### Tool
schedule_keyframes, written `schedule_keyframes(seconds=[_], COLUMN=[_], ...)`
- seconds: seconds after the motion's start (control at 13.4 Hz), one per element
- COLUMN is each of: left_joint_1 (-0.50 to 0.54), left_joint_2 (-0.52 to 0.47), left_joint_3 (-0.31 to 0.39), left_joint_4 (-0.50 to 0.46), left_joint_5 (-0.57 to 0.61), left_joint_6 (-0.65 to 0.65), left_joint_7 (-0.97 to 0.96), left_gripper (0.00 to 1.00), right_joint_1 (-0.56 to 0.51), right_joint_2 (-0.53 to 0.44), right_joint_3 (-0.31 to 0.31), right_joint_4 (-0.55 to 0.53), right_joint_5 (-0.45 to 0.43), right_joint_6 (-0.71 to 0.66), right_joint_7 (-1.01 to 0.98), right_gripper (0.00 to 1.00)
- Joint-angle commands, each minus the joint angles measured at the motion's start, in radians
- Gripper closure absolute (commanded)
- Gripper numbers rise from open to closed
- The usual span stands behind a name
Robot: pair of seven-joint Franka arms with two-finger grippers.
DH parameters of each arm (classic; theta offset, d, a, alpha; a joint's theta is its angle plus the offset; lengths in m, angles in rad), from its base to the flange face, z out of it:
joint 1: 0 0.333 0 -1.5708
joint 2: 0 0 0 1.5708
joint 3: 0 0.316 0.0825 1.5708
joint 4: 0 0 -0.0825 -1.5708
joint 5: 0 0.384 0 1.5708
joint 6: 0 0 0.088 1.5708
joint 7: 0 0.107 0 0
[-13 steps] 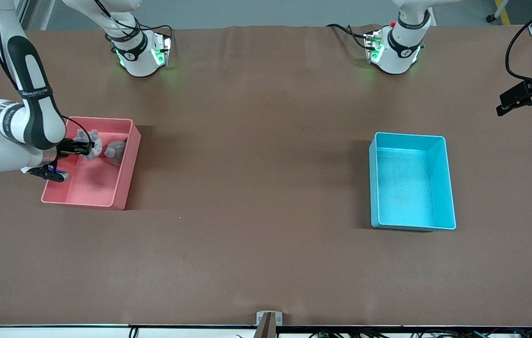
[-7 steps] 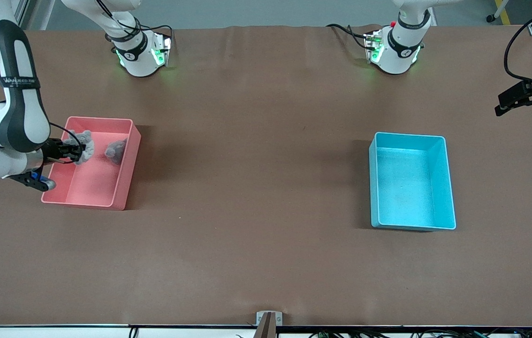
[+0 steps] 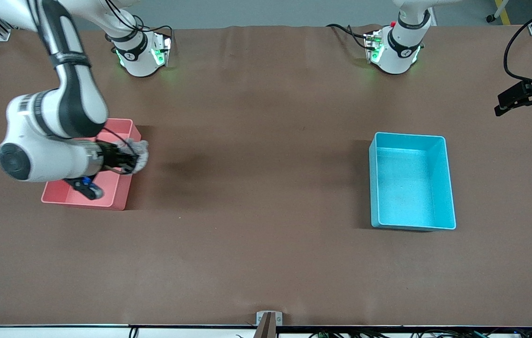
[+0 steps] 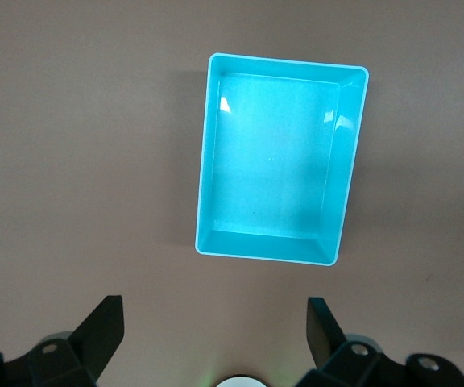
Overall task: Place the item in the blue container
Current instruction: 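Lift the grey plush with the right gripper and carry it toward the table middle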
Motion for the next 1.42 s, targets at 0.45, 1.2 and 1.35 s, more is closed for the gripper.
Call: schedule_keyframes(seconds=[0.45, 1.2, 1.35], left_joint_1=[0.003, -0.019, -0.019], left_joint_2=[0.003, 0.052, 0.091], left_joint_3=[0.000, -0.038, -0.093], left_joint_4=[0.009, 0.006, 0.006], left_joint_5=[-0.017, -0.017, -0.017], left_joint_6=[0.005, 0.039, 0.065], left_joint_7=[0.018, -0.013, -0.060], left_gripper=[0.00, 0.00, 0.00], right_joint_1=[0.445, 0.538, 0.516], right_joint_2=[0.197, 0.343, 0.337], right_joint_3=[-0.011, -0.012, -0.012], right_joint_4=[0.002, 0.007, 0.036], right_joint_5=[0.057, 0.057, 0.057], right_joint_6=[0.518, 0.756, 0.718], right_joint_7=[0.612, 0.724, 0.723], right_gripper=[0.99, 0.00, 0.00])
